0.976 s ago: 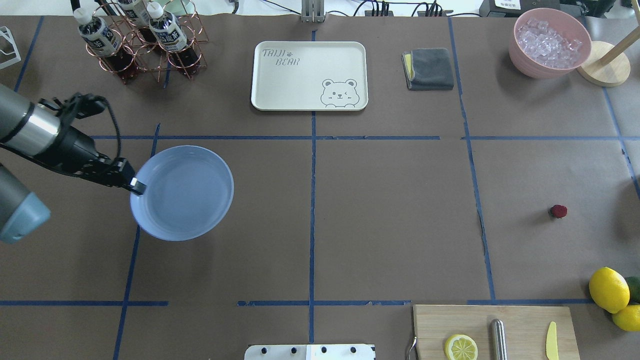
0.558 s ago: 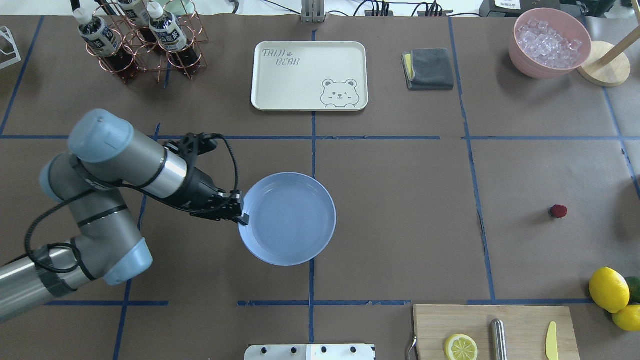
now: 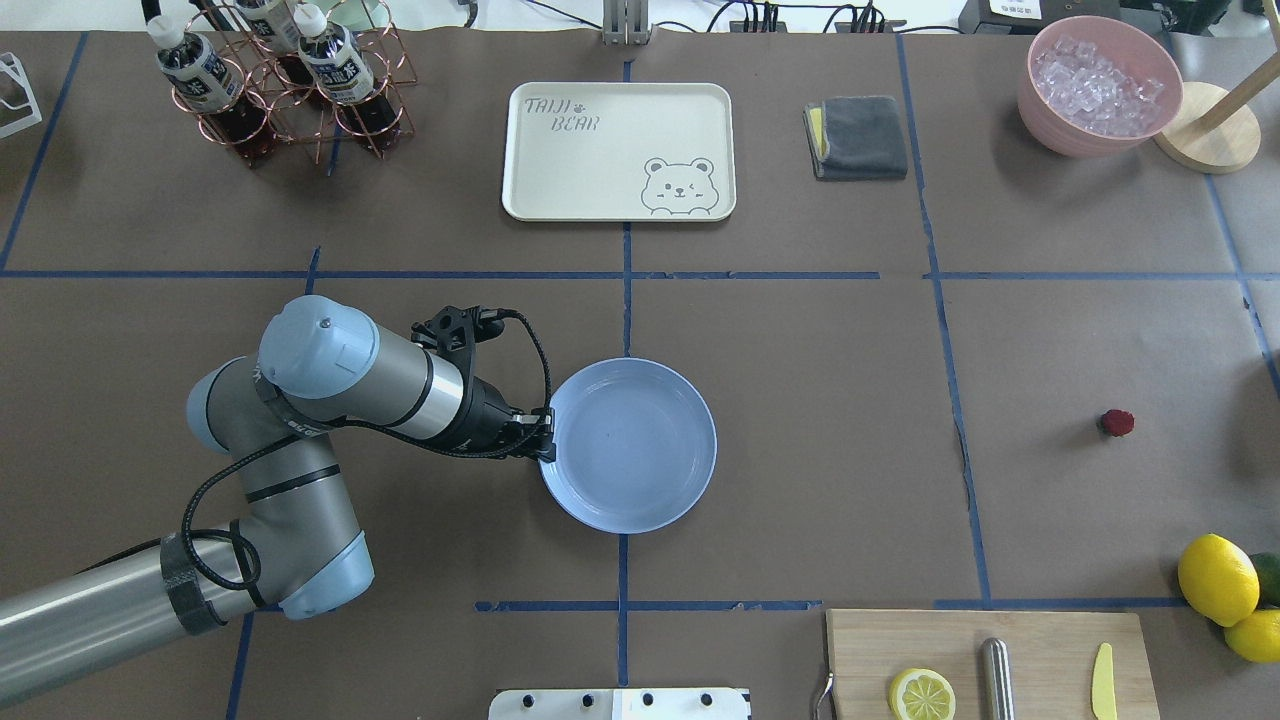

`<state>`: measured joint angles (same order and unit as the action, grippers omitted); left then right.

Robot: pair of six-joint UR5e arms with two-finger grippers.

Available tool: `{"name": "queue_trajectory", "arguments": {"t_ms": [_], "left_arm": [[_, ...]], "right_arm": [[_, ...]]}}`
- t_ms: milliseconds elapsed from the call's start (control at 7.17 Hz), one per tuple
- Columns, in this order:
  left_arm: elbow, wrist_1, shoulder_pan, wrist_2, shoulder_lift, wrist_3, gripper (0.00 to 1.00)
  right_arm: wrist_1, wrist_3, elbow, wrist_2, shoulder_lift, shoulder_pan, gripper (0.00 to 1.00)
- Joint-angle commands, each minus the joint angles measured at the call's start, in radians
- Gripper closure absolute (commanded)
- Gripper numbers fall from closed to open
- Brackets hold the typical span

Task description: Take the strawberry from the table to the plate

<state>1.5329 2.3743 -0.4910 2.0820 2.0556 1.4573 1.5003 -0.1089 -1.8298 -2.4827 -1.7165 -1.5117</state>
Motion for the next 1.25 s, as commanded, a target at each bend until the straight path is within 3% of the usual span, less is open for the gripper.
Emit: {"name": "queue_trajectory", "arguments": {"t_ms": [0,418,558,697,976,1115], "left_arm": [[-0.002,0.000,0.003,-0.005,0.003,0.000,1.00],[-0.017,0.000,0.003,-0.005,0.005,0.000,0.96],[-0.017,0.000,0.003,-0.005,0.005,0.000,0.71],[-0.016,0.003,0.003,-0.005,0.005,-0.002,0.39],[0.013,0.002,-0.021,-0.005,0.000,0.002,0.27],[0.039,-0.003,-0.058,0.009,-0.008,0.003,0.27]], "right_arm": [[0.000,0.000,-0.003,-0.001,0.000,-0.001,0.00],[0.001,-0.006,-0.002,-0.031,0.000,0.001,0.00],[0.000,-0.009,0.000,-0.042,0.000,0.001,0.00],[0.000,-0.011,-0.002,-0.053,0.000,0.007,0.00],[-0.070,-0.015,0.001,-0.075,0.000,0.097,0.00],[-0.086,-0.093,0.000,-0.076,0.000,0.113,0.00]]}}
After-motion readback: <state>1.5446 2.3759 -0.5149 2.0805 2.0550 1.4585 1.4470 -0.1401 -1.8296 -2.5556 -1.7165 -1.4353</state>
